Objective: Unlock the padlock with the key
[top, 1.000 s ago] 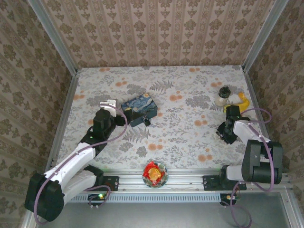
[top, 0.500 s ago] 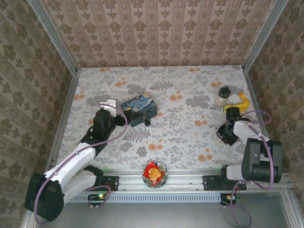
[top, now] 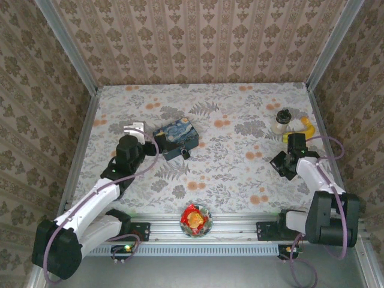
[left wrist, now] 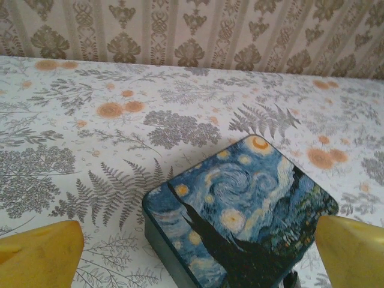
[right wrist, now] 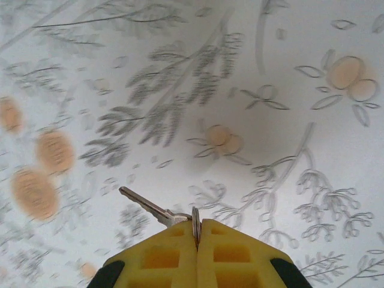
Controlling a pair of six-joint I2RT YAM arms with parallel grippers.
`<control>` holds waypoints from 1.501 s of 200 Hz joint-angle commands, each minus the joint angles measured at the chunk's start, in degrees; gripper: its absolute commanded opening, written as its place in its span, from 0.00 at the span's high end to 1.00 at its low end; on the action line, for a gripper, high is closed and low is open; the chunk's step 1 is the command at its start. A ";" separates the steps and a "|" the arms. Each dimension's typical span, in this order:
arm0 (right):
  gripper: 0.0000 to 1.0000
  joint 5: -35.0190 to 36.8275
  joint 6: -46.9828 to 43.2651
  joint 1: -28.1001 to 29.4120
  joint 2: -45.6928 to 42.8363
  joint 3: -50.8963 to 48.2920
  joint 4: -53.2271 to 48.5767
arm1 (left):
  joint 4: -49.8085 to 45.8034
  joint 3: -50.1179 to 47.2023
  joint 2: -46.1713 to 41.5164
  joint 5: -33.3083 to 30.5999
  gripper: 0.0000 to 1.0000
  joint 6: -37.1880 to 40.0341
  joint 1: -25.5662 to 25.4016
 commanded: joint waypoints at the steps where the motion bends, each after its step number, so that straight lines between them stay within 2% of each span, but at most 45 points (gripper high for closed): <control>1: 1.00 -4.33 -2.39 1.63 -3.28 1.05 0.48 | -2.21 3.22 0.73 3.00 0.00 -4.55 2.53; 27: 1.00 -6.84 -3.32 5.19 -6.15 2.45 4.37 | -2.98 5.26 1.95 7.85 0.00 -5.87 3.93; 59: 1.00 -6.62 -4.32 13.89 -7.58 4.31 10.32 | -5.45 9.61 4.96 12.45 0.00 -5.08 4.20; 82: 1.00 -7.31 -5.65 19.57 -6.62 6.04 15.43 | -5.49 11.68 6.93 18.25 0.00 -4.98 4.16; 113: 1.00 -7.33 -7.98 26.66 -5.17 8.15 21.24 | -3.25 13.76 10.14 26.88 0.00 -9.14 4.12; 135: 1.00 -6.86 -8.60 30.22 -3.45 9.72 24.36 | 0.70 14.47 12.86 31.29 0.00 -12.19 2.63; 169: 1.00 -6.00 -8.47 34.18 0.50 12.32 27.63 | 3.51 16.62 16.84 33.80 0.00 -13.65 -0.45; 175: 1.00 -5.84 -8.47 34.87 1.11 12.56 28.41 | 4.14 16.94 17.46 34.49 0.00 -13.96 -2.52; 207: 1.00 -5.23 -8.03 38.06 4.32 13.95 31.58 | 8.17 18.64 20.31 39.06 0.11 -15.27 -4.96; 238: 1.00 -4.33 -8.46 40.20 6.35 15.73 32.02 | 7.98 19.92 22.04 39.88 0.22 -14.18 -6.91; 300: 1.00 -4.57 -7.94 42.53 9.00 17.74 33.94 | 7.90 21.35 26.11 42.90 0.38 -12.52 -8.69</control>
